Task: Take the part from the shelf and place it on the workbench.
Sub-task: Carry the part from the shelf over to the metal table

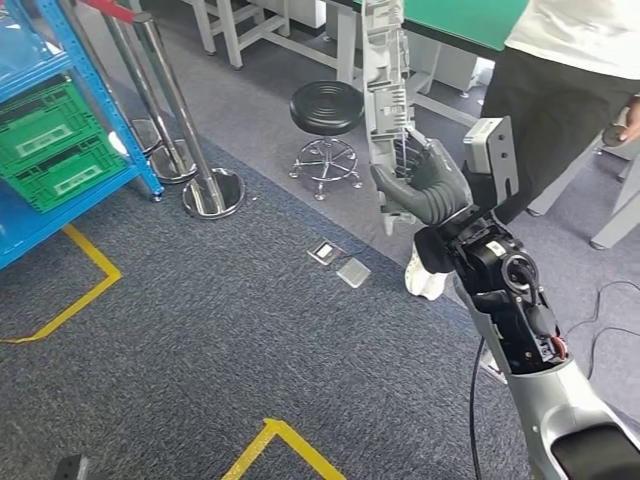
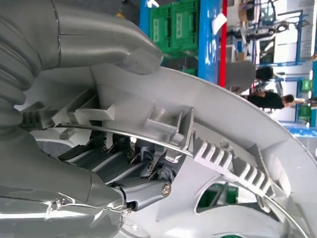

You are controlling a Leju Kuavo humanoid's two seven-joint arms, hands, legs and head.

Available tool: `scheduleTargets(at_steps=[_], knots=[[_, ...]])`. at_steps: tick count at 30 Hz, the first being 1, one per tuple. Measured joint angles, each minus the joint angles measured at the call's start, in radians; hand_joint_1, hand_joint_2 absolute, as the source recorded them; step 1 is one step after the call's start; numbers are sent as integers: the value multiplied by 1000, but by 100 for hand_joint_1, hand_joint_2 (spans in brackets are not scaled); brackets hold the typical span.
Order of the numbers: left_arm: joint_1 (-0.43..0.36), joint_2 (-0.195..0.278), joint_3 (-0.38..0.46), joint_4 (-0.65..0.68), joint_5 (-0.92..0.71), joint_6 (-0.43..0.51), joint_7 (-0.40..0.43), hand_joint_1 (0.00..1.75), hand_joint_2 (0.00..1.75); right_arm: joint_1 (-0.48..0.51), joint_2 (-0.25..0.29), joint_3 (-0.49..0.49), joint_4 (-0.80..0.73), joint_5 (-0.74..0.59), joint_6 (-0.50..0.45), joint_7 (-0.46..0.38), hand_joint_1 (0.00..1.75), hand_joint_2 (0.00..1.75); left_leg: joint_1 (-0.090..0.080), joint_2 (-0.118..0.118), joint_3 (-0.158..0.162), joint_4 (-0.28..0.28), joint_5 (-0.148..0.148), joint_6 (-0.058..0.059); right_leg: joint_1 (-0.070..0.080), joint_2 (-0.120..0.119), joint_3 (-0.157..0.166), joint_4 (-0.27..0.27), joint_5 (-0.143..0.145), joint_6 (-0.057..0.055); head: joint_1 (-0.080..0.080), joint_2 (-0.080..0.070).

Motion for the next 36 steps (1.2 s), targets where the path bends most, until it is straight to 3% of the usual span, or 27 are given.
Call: scheduleTargets(at_steps=[1, 2, 3, 5, 7, 10, 12, 14, 16, 17, 18, 19, 21, 23, 26, 28, 31, 32, 33, 34, 36], knots=[[2, 0, 0, 0, 0, -1, 0, 0, 0, 1, 0, 0, -1, 0, -2, 2, 175, 175, 1, -3, -32, 65, -22, -2, 0, 6, -1, 0, 0, -1, -5, 0], [4, 0, 0, 0, 0, -2, 0, 0, 0, 3, 0, 0, -1, 0, -4, 5, 175, 175, 1, -4, -49, 97, -24, -3, 0, 13, -1, 0, 1, -1, -9, 0], [4, 0, 0, 0, 0, -4, 0, 0, 0, 6, 0, 0, -2, 0, -6, 7, 175, 175, 2, -5, -48, 88, -6, -3, 0, 20, -1, 1, 1, -1, -12, 0], [3, 1, 0, 0, 0, -4, 0, 0, 0, 10, 0, 0, -4, 0, -9, 11, 175, 175, 4, -13, 6, -35, 68, 2, -1, 35, 0, 2, 0, 0, -16, 0], [1, 2, 0, 0, 0, -4, 0, 0, 0, 10, 0, 0, -6, 0, -10, 11, 175, 175, 4, -32, 66, -165, 118, 9, 2, 50, -3, 5, 0, 5, -20, 0], [-1, 4, 0, 0, 0, -5, 0, 0, 0, 13, 0, -1, -8, -1, -12, 12, 175, 175, 2, -33, 84, -207, 124, 19, 2, 65, -8, 4, 4, 20, -17, 0], [-4, 3, 0, 0, 0, -5, 1, 0, 0, 17, -1, -2, -8, -1, -14, 12, 175, 175, 5, -23, 88, -214, 129, 31, 0, 53, -17, 25, -12, 31, -14, 0], [-6, 2, 0, 0, 0, -5, 1, 0, 0, 21, -2, -3, -8, -1, -15, 12, 175, 175, 7, -13, 90, -219, 131, 40, -2, 23, -58, 122, -70, 40, -4, 0], [-5, 2, 0, 0, 0, -5, 2, 0, 0, 24, -3, -4, -9, -1, -15, 11, 175, 175, 6, -3, 90, -218, 131, 43, -4, 7, -122, 265, -135, 46, 6, 0], [-4, 2, 0, 0, 0, -5, 2, 0, 0, 27, -3, -4, -8, -1, -16, 11, 175, 175, 6, 2, 90, -218, 130, 43, -5, 4, -140, 308, -146, 48, 9, 0], [-4, 2, 0, 0, 0, -5, 3, 0, 0, 29, -3, -4, -8, -1, -17, 11, 175, 175, 6, 7, 91, -218, 130, 43, -6, 2, -141, 311, -137, 49, 13, 0], [-4, 1, 0, 0, 0, -5, 3, 0, 0, 31, -3, -4, -8, -1, -18, 11, 175, 175, 7, 11, 92, -218, 129, 42, -7, -2, -120, 272, -110, 48, 17, 0], [-4, 0, 0, 0, 0, -5, 4, 0, 0, 31, -3, -6, -10, 0, -18, 10, 175, 175, 5, 19, 96, -216, 124, 35, -5, -21, -45, 125, -43, 46, 27, 0], [-5, 0, 0, 0, -2, -5, 4, 0, 0, 30, -3, -9, -12, 1, -18, 8, 175, 175, 0, 27, 96, -212, 121, 27, 0, -37, 1, 27, -15, 38, 31, 0], [-5, 0, 0, 0, -5, -5, 5, 0, 0, 33, -3, -13, -14, 2, -18, 7, 175, 175, -2, 40, 95, -210, 117, 13, 4, -26, 4, 9, -14, 21, 24, 0], [-7, 0, 0, 0, -6, -5, 6, 0, 0, 33, -3, -15, -16, 2, -18, 7, 175, 175, 2, 28, 77, -168, 85, 4, 1, -15, 4, 4, -9, 9, 17, 0], [-5, 0, 0, 0, -7, -5, 7, 0, 0, 34, -3, -17, -17, 3, -18, 6, 175, 175, 3, -1, -17, 31, -10, -2, 1, 2, 3, 3, -7, -1, -2, 0], [-4, 0, 0, 0, -7, -6, 7, 0, 0, 35, -3, -17, -17, 3, -18, 6, 175, 175, 3, -4, -45, 84, -23, -2, 1, 9, 3, 3, -7, -1, -7, 0], [-3, -1, 0, 0, -7, -6, 7, 0, 0, 37, -3, -17, -17, 3, -18, 7, 175, 175, 3, -6, -57, 101, -16, -1, 2, 16, 4, 3, -7, -1, -10, 0], [-2, -1, 0, 0, -8, -6, 8, 0, 0, 38, -3, -18, -17, 3, -18, 7, 175, 175, 3, -6, -47, 74, 10, 1, 2, 24, 5, 3, -7, -1, -13, 0], [-4, -1, 0, 0, -8, -5, 8, 0, 0, 39, -3, -18, -18, 3, -17, 8, 175, 175, 2, -21, 16, -69, 86, 11, 2, 40, 6, 3, -7, 0, -16, 0]])
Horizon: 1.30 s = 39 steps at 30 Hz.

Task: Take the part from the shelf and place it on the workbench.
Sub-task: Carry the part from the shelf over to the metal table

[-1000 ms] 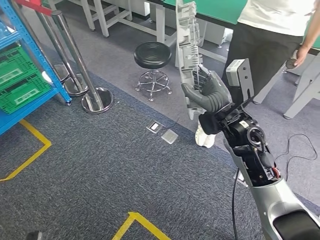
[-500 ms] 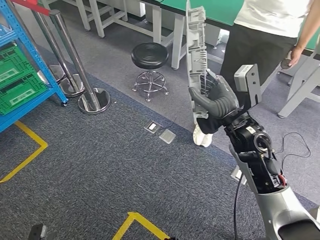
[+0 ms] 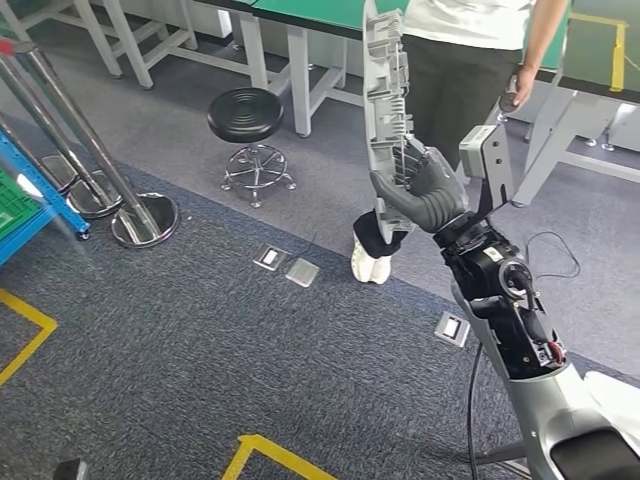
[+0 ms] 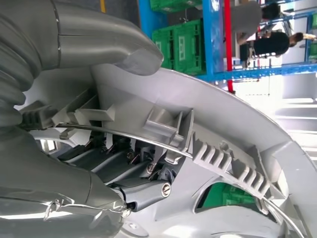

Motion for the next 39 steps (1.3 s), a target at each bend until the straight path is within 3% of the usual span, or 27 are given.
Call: scheduleTargets(at_steps=[2, 5, 7, 10, 11, 12, 13, 16, 18, 20, 22, 24, 26, 27, 28, 29, 31, 33, 35, 37, 39], knots=[[-3, 2, 0, 0, 0, 0, 0, 0, 0, -1, 0, 0, -3, 0, 2, 0, 175, 175, -1, -20, 53, -115, 41, 9, 2, 14, -3, 2, 0, 4, -2, 0], [-4, 2, 0, 0, 0, 0, 0, 0, 0, 0, 0, -1, -4, 0, 6, 0, 175, 175, -3, -16, 66, -144, 43, 16, 0, 29, -9, 1, 2, 20, 0, 0], [-6, 1, 0, 0, 0, 0, 0, 0, 0, -1, -1, -3, -4, 0, 8, 0, 175, 175, 1, -4, 72, -153, 47, 24, 0, 9, -21, 31, -21, 31, 4, 0], [-5, 1, 0, 0, 0, 0, 0, 0, 0, -3, -2, -4, -4, 0, 11, -1, 175, 175, 3, 11, 76, -157, 48, 31, -2, -31, -103, 218, -115, 44, 19, 0], [-4, 1, 0, 0, 0, 0, 0, 0, 0, -2, -2, -4, -4, 0, 12, -1, 175, 175, 3, 17, 77, -156, 48, 31, -5, -35, -131, 277, -134, 48, 22, 0], [-4, 0, 0, 0, 0, 0, 0, 0, 0, -1, -2, -4, -4, 0, 13, -1, 175, 175, 3, 22, 78, -156, 47, 31, -8, -37, -144, 302, -134, 51, 25, 0], [-4, 0, 0, 0, 0, 0, 0, 0, 0, 0, -2, -4, -4, 0, 13, 0, 175, 175, 3, 26, 79, -155, 45, 29, -12, -40, -135, 283, -113, 53, 29, 0], [-4, 1, 0, 0, 2, 0, -1, 0, 0, -3, -2, -4, -4, 0, 13, -1, 175, 175, 3, 37, 81, -145, 36, 18, -13, -67, -40, 80, -17, 55, 42, 0], [-4, 2, 0, 0, 3, 0, -2, 0, 0, -6, -2, -4, -4, 0, 14, -3, 175, 175, 0, 44, 78, -139, 32, 10, -8, -76, -13, 16, -4, 46, 43, 0], [-4, 2, 0, 0, 4, 1, -3, 0, 0, -8, -2, -4, -4, 0, 16, -4, 175, 175, -1, 53, 76, -140, 33, 2, -4, -65, -15, 14, -3, 32, 37, 0], [-4, 2, 0, 0, 5, 1, -4, 0, 0, -11, -2, -4, -4, 0, 16, -4, 175, 175, 2, 47, 67, -119, 14, -8, -5, -54, -15, 10, 2, 19, 31, 0], [-4, 1, 0, 0, 5, 1, -5, 0, 0, -15, -2, -3, -4, 0, 17, -5, 175, 175, 4, 26, 23, -22, -44, -14, -7, -46, -15, 6, 6, 9, 18, 0], [-1, 2, 0, 0, 5, 1, -5, 0, 0, -18, -2, -2, -4, 0, 17, -5, 175, 175, 3, 17, -48, 123, -105, -14, -5, -36, -18, 6, 8, 4, 7, 0], [1, 2, 0, 0, 5, 1, -5, 0, 0, -17, -2, -2, -4, 0, 17, -5, 175, 175, 3, 16, -72, 169, -115, -12, -4, -30, -18, 6, 8, 3, 4, 0], [4, 1, 0, 0, 5, 2, -5, 0, 0, -17, -2, -1, -3, 0, 17, -5, 175, 175, 3, 15, -77, 175, -105, -10, -3, -23, -19, 6, 9, 2, 2, 0], [6, 1, 0, 0, 5, 2, -5, 0, 0, -17, -2, -1, -3, 0, 17, -4, 175, 175, 3, 14, -62, 140, -77, -6, -3, -16, -18, 6, 9, 2, 0, 0], [5, 2, 0, 0, 5, 2, -5, 0, 0, -18, -2, 0, -3, 0, 17, -3, 175, 175, 1, -6, 9, -9, -5, 5, -2, -1, -18, 7, 10, 4, -3, 0], [3, 5, 0, 0, 5, 2, -5, 0, 0, -19, -2, 0, -3, 0, 17, -4, 175, 175, -1, -23, 60, -116, 31, 11, -1, 12, -22, 9, 12, 11, -4, 0], [4, 7, 0, 0, 5, 2, -5, 0, 0, -19, -2, 0, -3, 0, 18, -4, 175, 175, -3, -18, 69, -135, 33, 13, -2, 24, -26, 8, 16, 21, -2, 0], [3, 6, 0, 0, 5, 2, -5, 0, 0, -17, -2, -1, -3, 0, 17, -3, 175, 175, -1, -7, 72, -142, 38, 22, -4, 13, -33, 22, 4, 31, 1, 0], [2, 5, 0, 0, 5, 2, -6, 0, 0, -18, -2, -2, -3, 3, 17, -3, 175, 175, 1, 5, 75, -149, 42, 31, -5, -16, -69, 109, -49, 38, 10, 0]])
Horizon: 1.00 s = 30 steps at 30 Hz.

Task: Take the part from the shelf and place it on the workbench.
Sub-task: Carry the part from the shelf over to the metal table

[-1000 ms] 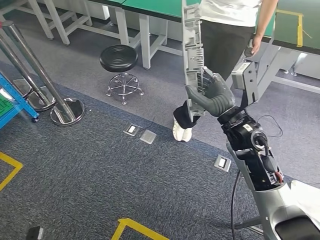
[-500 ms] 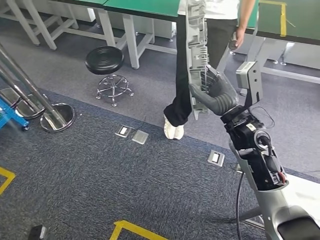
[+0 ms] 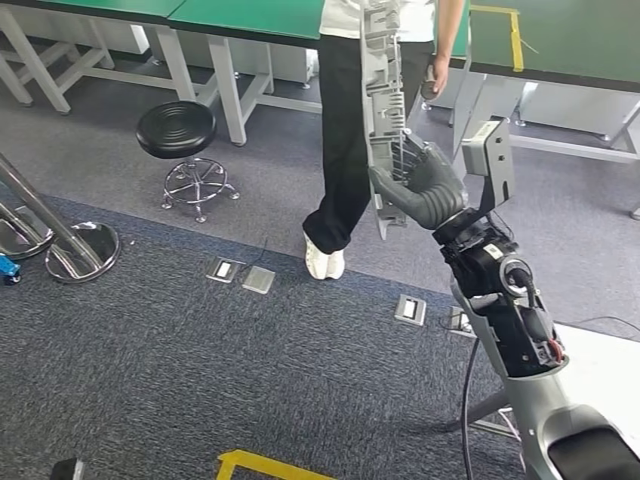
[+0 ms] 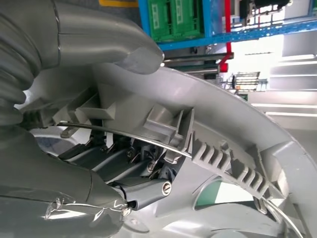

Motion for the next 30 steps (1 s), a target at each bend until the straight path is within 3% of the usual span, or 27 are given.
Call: scheduleTargets(at_steps=[2, 3, 4, 5, 7, 9, 12, 14, 15, 17, 18, 19, 20, 21, 22, 24, 26, 28, 30], knots=[[1, 0, 0, 0, 0, 0, 0, 0, 0, 1, 0, 0, 0, 5, 0, 0, 175, 175, -1, 11, 0, 0, 0, 4, -2, -17, -62, 143, -67, 6, 9, 0], [2, 0, 0, 0, 0, 0, 0, 0, 0, 3, 0, 0, 0, 7, 0, 1, 175, 175, -1, 17, 0, 0, -1, 4, -4, -19, -84, 193, -82, 10, 12, 0], [3, 0, 0, 0, 0, 0, 0, 0, 0, 4, 0, 0, 1, 9, 0, 2, 175, 175, -1, 22, 1, 1, -1, 3, -6, -21, -89, 208, -79, 12, 15, 0], [3, -1, 0, 0, 0, 0, 0, 0, 0, 5, 0, 0, 1, 9, 0, 3, 175, 175, -1, 26, 1, 2, -2, 2, -8, -24, -73, 178, -57, 13, 18, 0], [3, -2, 0, 0, 0, 0, 0, 0, 0, 5, 0, 0, 2, 10, -1, 3, 175, 175, 0, 35, 4, 4, -7, -5, -11, -42, 1, 34, 10, 13, 26, 0], [3, -2, 0, 0, 0, 0, 0, 0, 0, 3, 0, 0, 1, 9, -2, 3, 175, 175, -5, 43, 3, 10, -11, -14, -5, -66, 52, -73, 42, 8, 33, 0], [5, -1, 0, 0, 0, 0, -1, 0, 0, 3, 0, -1, 0, 8, -3, 3, 175, 175, -10, 61, -1, 11, -12, -25, 2, -60, 52, -91, 43, -9, 27, 0], [3, -1, 0, 0, 0, 0, -1, 0, 0, 2, 0, -1, 0, 8, -4, 3, 175, 175, -6, 52, -11, 37, -34, -34, 1, -47, 54, -96, 48, -22, 19, 0], [3, -1, 0, 0, 0, 0, -1, 0, 0, 1, 0, -1, -1, 8, -4, 3, 175, 175, -4, 40, -30, 80, -61, -38, -1, -42, 55, -99, 50, -28, 13, 0], [5, -2, 0, 0, 0, 0, -1, 0, 0, -1, 0, 0, -1, 8, -4, 3, 175, 175, -2, 18, -95, 219, -127, -42, 0, -31, 54, -100, 51, -34, 0, 0], [6, -2, 0, 0, 0, 0, -1, 0, 0, -1, 0, 0, -1, 8, -4, 3, 175, 175, -2, 13, -128, 284, -148, -43, 1, -24, 54, -100, 51, -35, -5, 0], [8, -2, 0, 0, 0, 0, -1, 0, 0, 0, 0, 0, -1, 8, -4, 3, 175, 175, -2, 11, -148, 318, -151, -42, 2, -16, 54, -100, 51, -35, -8, 0], [9, -2, 0, 0, 0, 0, -1, 0, 0, 0, 0, 0, -1, 8, -4, 4, 175, 175, -2, 10, -148, 312, -135, -40, 2, -8, 54, -100, 52, -35, -10, 0], [9, -3, 0, 0, 0, 0, -1, 0, 0, 0, 0, 0, -1, 8, -4, 4, 175, 175, -2, 9, -128, 265, -102, -37, 2, 0, 55, -100, 52, -35, -11, 0], [8, -3, 0, 0, 0, 0, -1, 0, 0, -1, 0, -1, -1, 8, -4, 4, 175, 175, -2, 1, -93, 190, -62, -32, 2, 7, 56, -100, 52, -35, -12, 0], [6, -1, 0, 0, 0, 0, -1, 0, 0, -4, 0, -1, -1, 7, -4, 4, 175, 175, -3, -21, -31, 58, -13, -24, 4, 22, 54, -99, 53, -32, -14, 0], [4, 1, 0, 0, -1, 0, -2, 0, 0, -7, 0, -2, -1, 7, -5, 4, 175, 175, -6, -28, -12, 16, -8, -21, 3, 33, 49, -99, 55, -23, -15, 0], [2, 0, 0, 0, -2, 0, -2, 0, 0, -10, 0, -5, -1, 7, -7, 3, 175, 175, -5, -16, -10, 10, -3, -14, 0, 38, 46, -99, 55, -13, -14, 0], [-1, -1, 0, 0, -3, -1, -2, 0, 0, -19, -1, -11, -2, 6, -8, 3, 175, 175, -2, -6, -5, 0, 2, -4, 0, 17, 30, -58, 27, -3, -9, 0]])
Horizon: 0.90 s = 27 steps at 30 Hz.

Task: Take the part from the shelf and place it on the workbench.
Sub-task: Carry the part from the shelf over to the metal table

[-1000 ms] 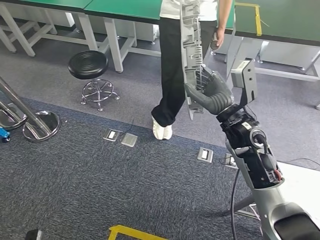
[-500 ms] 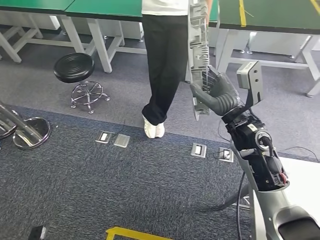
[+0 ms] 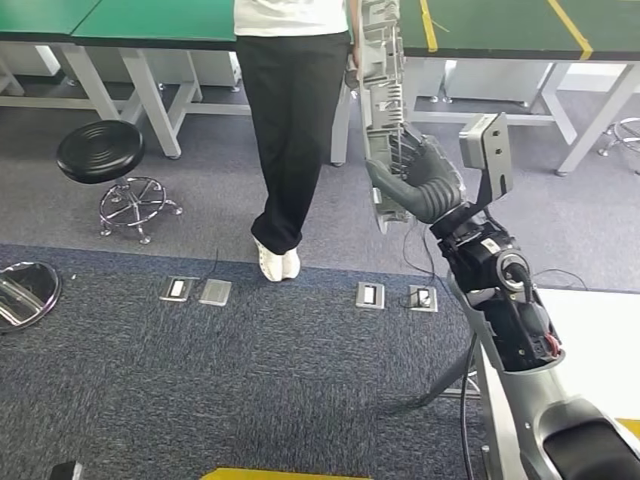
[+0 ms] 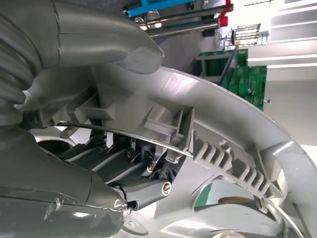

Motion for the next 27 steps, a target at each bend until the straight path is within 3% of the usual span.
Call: scheduleTargets(at_steps=[3, 4, 6, 10, 11, 14, 15, 16, 18, 20, 21, 22, 23, 25, 27], knots=[[0, -1, 0, 0, -1, -1, 0, 0, 0, -19, -1, -7, 0, -4, 0, -3, 175, 175, 0, 16, 3, -3, 0, 7, -2, -34, -90, 206, -101, 10, 15, 0], [0, -1, 0, 0, -1, -1, 0, 0, 0, -22, -1, -8, 0, -6, 0, -4, 175, 175, 0, 22, 4, -3, 0, 7, -4, -37, -116, 264, -120, 14, 18, 0], [0, -1, 0, 0, -1, -1, 0, 0, 0, -23, -1, -10, 1, -10, 0, -5, 175, 175, 1, 27, 5, -2, -1, 7, -6, -39, -133, 302, -121, 17, 21, 0], [0, -1, 0, 0, -2, -1, 0, 0, 0, -24, -1, -11, 1, -11, 0, -4, 175, 175, 1, 28, 6, -2, -2, 7, -7, -40, -130, 295, -113, 17, 22, 0], [0, -2, 0, 0, -2, -1, 0, 0, 0, -24, -1, -11, 1, -11, 0, -4, 175, 175, 2, 30, 7, -1, -3, 6, -9, -41, -111, 259, -92, 18, 24, 0], [0, -1, 0, 0, -4, -1, 2, 0, 0, -57, -1, -16, 1, -13, -2, -10, 175, 175, -4, 58, 6, 10, -14, -18, -3, -64, -1, 17, 5, 2, 31, 0], [-2, -1, 0, 0, -5, -1, 3, 0, 0, -73, -1, -19, 2, -14, -2, -13, 175, 175, -5, 62, 4, 18, -22, -28, -1, -66, 18, -29, 18, -8, 30, 0], [-3, -2, 0, 0, -6, -1, 3, 0, 0, -84, -1, -20, 3, -16, -2, -14, 175, 175, -3, 56, -4, 37, -36, -32, -1, -61, 19, -31, 20, -15, 26, 0], [-5, -4, 0, 0, -7, -2, 3, 0, 0, -107, -1, -23, 7, -18, -2, -18, 175, 175, 0, 33, -50, 134, -91, -37, -2, -51, 19, -34, 24, -26, 14, 0], [-4, -5, 0, 0, -8, -2, 4, 0, 0, -122, -1, -25, 12, -19, -2, -26, 175, 175, 0, 20, -120, 274, -145, -38, 1, -39, 17, -34, 25, -31, 3, 0], [-3, -6, 0, 0, -8, -2, 4, 0, 0, -126, -1, -26, 15, -21, -1, -28, 175, 175, 0, 18, -143, 314, -150, -37, 2, -33, 17, -34, 25, -32, 0, 0], [-2, -6, 0, 0, -9, -2, 4, 0, 0, -131, -1, -27, 19, -24, -1, -31, 175, 175, 0, 16, -150, 318, -137, -34, 4, -24, 17, -34, 26, -33, -2, 0], [-2, -7, 0, 0, -9, -2, 5, 0, 0, -135, -1, -28, 22, -27, -1, -32, 175, 175, -1, 13, -134, 277, -106, -29, 5, -16, 18, -34, 26, -33, -3, 0], [-4, -6, 0, 0, -9, -2, 5, 0, 0, -141, -1, -28, 28, -32, -1, -34, 175, 175, -3, -8, -66, 130, -35, -16, 6, -2, 19, -34, 27, -32, -4, 0], [-7, -3, 0, 0, -9, -2, 5, 0, 0, -149, -1, -28, 33, -33, 0, -36, 175, 175, -7, -26, -23, 37, -6, -10, 6, 11, 15, -33, 29, -27, -5, 0]])
